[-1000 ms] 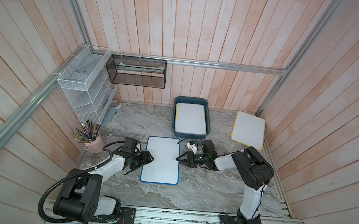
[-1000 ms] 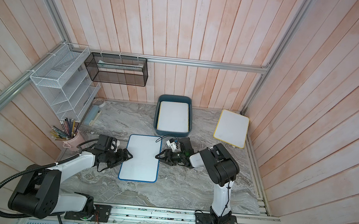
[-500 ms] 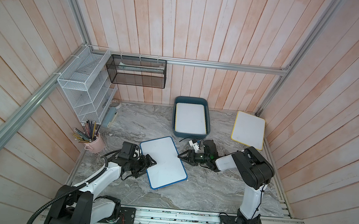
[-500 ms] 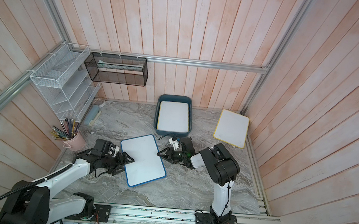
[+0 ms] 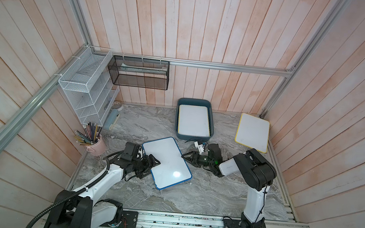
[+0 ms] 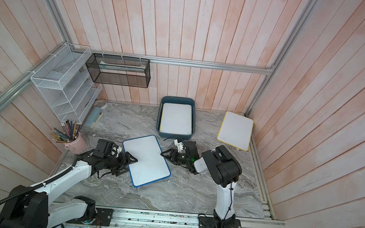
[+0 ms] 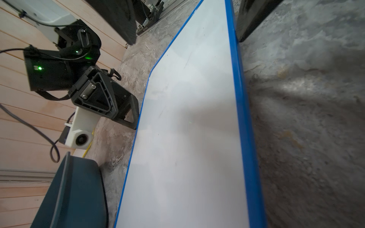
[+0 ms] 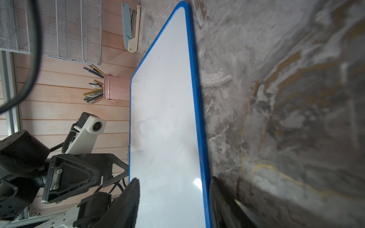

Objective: Put the whiteboard into the storage box
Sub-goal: Pick up the whiteboard at the center of the board.

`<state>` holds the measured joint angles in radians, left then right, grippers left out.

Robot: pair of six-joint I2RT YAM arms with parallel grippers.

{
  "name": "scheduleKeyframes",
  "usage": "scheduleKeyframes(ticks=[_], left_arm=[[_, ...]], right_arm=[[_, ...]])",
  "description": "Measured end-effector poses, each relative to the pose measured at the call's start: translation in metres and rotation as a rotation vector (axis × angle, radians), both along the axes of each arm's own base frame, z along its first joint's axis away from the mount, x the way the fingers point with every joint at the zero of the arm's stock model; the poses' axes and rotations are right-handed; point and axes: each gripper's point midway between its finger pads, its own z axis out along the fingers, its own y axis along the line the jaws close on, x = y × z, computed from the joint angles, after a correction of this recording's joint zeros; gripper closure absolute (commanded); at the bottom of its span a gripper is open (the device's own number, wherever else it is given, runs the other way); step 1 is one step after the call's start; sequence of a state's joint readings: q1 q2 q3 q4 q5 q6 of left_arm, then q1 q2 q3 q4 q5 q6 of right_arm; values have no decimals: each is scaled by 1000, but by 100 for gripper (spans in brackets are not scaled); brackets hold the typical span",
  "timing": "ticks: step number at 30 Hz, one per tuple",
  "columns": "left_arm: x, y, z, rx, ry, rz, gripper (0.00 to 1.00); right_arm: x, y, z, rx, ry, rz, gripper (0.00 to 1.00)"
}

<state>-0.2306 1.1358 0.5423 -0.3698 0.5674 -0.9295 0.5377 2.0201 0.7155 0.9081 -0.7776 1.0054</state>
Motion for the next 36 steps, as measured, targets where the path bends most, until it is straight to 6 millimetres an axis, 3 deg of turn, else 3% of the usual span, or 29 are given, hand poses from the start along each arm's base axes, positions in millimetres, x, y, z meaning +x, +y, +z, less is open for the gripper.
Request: scheduleKeyframes(ticks=[11,25,31,36], left_arm=[[23,-3,16,-59,-112,54,25],[46,-1,44,-91,-256,97,26],[66,-4,72,-136,-399,109,26],[77,-10,105,-191,-532,86,26]], right_arm=[[15,-9,1,13,-5,-81,42],[19,-10,1,22,4,-101,42],[21,-10,1,34,23,-104,42],[9,-5,1,61,69,-49,42]])
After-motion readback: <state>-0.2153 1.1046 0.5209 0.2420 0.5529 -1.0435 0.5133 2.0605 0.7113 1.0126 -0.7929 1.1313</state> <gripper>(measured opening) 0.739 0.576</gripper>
